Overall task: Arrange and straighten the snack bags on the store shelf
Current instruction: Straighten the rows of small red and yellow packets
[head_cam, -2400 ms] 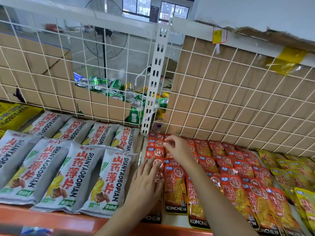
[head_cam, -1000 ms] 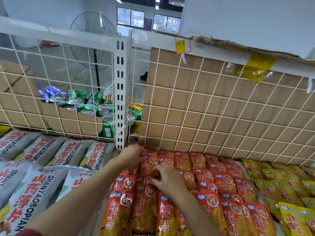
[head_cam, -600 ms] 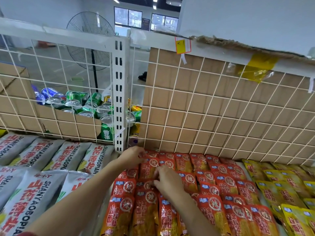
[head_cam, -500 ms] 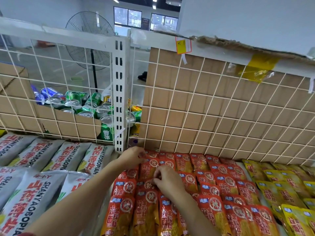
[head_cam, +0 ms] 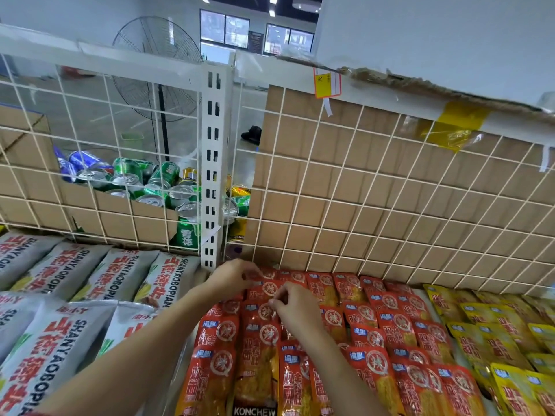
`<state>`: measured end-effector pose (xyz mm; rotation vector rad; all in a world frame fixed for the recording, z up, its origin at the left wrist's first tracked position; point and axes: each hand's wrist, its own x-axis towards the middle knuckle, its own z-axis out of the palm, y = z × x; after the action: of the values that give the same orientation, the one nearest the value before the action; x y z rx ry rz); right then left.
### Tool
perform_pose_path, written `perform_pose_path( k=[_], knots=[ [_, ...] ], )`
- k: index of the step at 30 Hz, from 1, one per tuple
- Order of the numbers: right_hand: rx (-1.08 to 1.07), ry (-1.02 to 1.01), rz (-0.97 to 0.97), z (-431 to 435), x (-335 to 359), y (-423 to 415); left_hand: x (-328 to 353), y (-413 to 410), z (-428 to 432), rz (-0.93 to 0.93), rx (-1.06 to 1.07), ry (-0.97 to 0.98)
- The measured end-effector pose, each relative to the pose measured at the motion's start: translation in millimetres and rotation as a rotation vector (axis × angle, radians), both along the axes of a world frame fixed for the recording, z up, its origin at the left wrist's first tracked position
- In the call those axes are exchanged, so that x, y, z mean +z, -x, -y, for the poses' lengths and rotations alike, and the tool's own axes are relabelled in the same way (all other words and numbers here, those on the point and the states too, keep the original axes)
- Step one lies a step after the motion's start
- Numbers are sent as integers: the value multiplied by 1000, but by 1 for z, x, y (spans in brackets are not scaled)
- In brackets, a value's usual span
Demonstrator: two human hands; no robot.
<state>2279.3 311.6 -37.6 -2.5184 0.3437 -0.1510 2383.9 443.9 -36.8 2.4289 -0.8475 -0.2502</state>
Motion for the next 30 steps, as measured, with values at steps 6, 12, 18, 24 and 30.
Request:
perform_pose_path(
  k=[6,12,18,24,30],
  knots=[
    [-76,-20,26,-1,-5,-1,1,4,-7,56,-6,53],
    [-75,-18,6,-1,-7,-2,2,8,-13,106,-97,-95],
    [-54,0,13,-1,-6,-2,0,11,-12,106,-101,-117],
    [-23,18,88,6,2,20,10,22,-17,161,-82,-12],
    [34,90,82,20,8,59,23,55,-28,121,-210,-126]
  ],
)
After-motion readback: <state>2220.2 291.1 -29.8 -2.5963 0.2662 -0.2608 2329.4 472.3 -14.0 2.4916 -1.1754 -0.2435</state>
